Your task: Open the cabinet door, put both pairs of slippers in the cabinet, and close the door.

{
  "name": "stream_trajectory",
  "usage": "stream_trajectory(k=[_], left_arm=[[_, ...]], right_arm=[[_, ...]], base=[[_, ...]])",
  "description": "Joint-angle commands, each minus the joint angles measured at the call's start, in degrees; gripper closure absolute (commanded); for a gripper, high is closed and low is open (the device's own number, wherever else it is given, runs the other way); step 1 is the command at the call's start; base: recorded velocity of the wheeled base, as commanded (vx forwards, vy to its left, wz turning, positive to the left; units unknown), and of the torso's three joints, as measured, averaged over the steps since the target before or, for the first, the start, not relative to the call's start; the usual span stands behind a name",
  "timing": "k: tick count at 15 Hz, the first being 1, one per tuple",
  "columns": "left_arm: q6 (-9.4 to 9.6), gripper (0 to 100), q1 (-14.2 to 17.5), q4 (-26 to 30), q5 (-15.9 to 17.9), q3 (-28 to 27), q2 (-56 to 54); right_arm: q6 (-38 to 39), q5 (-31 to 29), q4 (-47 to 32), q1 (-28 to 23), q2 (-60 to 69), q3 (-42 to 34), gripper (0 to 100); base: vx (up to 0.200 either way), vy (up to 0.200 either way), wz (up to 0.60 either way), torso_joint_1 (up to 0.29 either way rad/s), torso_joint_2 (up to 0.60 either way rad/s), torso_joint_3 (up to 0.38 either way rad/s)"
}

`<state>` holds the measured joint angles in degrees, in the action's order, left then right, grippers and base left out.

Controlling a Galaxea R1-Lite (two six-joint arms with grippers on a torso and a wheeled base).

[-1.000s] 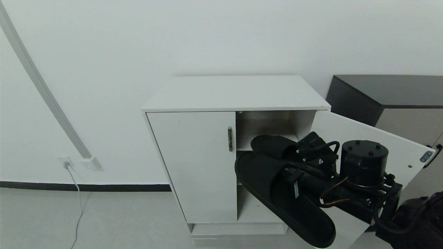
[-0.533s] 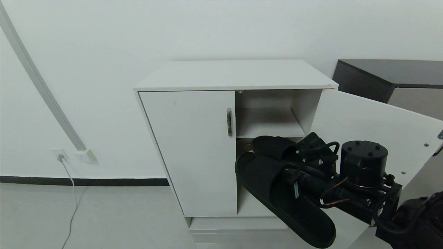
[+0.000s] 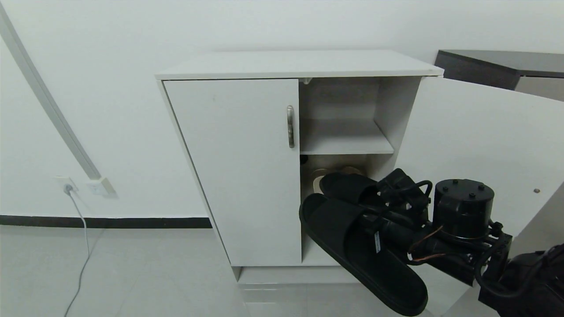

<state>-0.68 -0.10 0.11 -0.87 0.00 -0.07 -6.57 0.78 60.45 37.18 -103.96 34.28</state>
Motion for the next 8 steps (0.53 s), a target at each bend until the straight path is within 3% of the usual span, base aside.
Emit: stream_trajectory(k=[1,4,8], left_arm=[[-0.02,100,0.0,0.0,0.0,0.0,0.1],[-0.02,100,0.0,0.0,0.0,0.0,0.1],[-0.02,100,0.0,0.0,0.0,0.0,0.1]], right_arm=[[0.0,0.0,0.0,0.1,0.1,0.0,100],[0.0,0.0,0.0,0.0,0.2,-0.1,100],[0.0,-0.1,0.2,0.1,0.3,-0.1,100]], base=[[0.0,0.0,0.0,-0.036,0.44,0.403],[0.0,0.0,0.0,-0.009,0.4,0.39],[0.0,0.0,0.0,0.002,0.09,0.081]])
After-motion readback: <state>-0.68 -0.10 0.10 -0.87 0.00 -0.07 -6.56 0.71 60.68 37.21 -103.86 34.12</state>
